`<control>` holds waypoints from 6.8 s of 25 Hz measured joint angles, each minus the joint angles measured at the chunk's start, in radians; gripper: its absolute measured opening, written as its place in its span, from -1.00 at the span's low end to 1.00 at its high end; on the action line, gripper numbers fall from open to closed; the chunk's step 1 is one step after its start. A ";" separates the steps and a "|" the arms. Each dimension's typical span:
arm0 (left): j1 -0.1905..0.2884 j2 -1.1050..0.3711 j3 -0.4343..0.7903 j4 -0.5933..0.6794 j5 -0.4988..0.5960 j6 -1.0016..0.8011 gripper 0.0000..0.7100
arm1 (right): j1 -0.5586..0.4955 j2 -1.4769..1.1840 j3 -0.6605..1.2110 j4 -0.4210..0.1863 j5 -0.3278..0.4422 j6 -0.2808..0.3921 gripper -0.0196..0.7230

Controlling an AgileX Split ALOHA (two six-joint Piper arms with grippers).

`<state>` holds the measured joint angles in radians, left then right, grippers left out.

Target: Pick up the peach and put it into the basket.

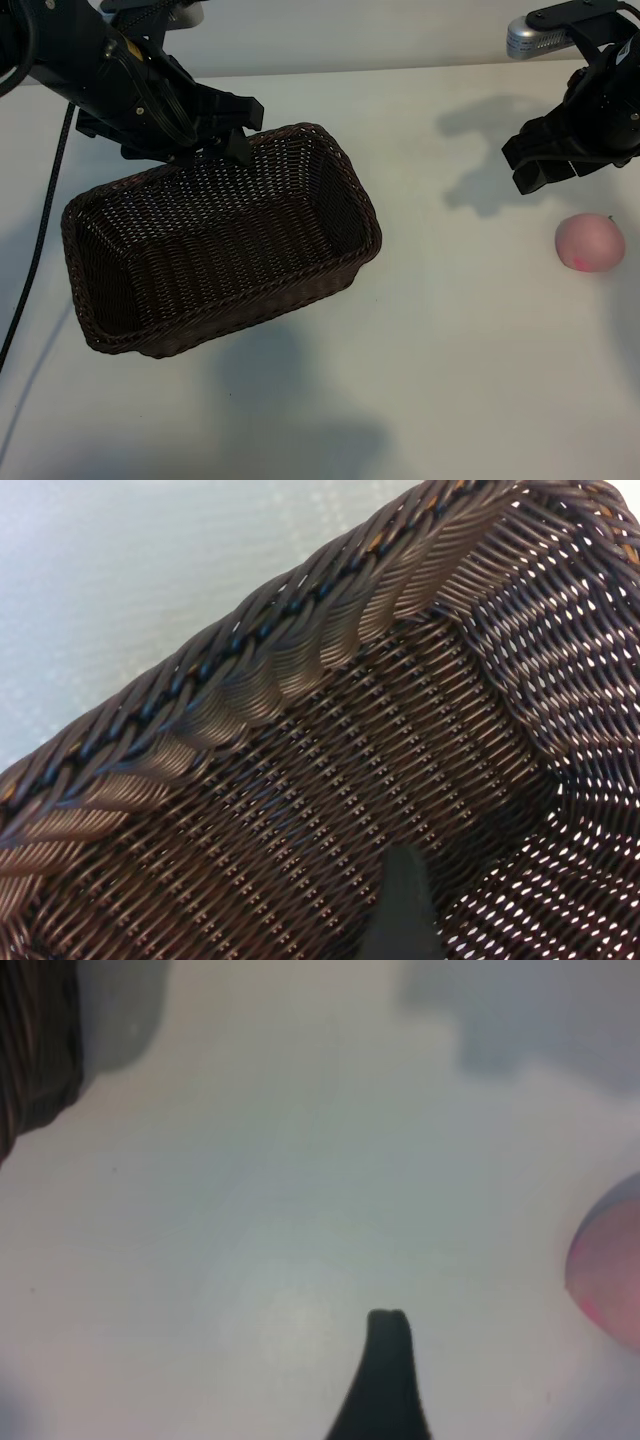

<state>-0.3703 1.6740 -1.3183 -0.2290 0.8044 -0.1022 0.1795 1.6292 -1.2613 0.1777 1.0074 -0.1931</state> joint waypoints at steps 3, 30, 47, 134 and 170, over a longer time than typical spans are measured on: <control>0.000 0.000 0.000 0.000 0.000 0.000 0.62 | 0.000 0.000 0.000 0.000 0.001 0.000 0.66; 0.000 0.000 0.000 0.000 0.006 0.000 0.62 | 0.000 0.000 0.000 0.000 0.004 0.000 0.66; 0.000 -0.193 0.289 0.463 0.142 -0.537 0.62 | 0.000 0.000 -0.001 0.018 0.004 0.000 0.66; 0.245 -0.081 0.565 -0.071 -0.349 -0.208 -0.06 | 0.000 0.000 -0.002 0.028 0.029 0.000 0.66; 0.247 0.070 0.246 -0.422 -0.318 0.129 -0.06 | 0.000 0.000 -0.002 0.030 0.030 0.000 0.66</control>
<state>-0.1235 1.7436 -1.0724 -0.6505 0.4868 0.0270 0.1795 1.6292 -1.2632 0.2080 1.0374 -0.1931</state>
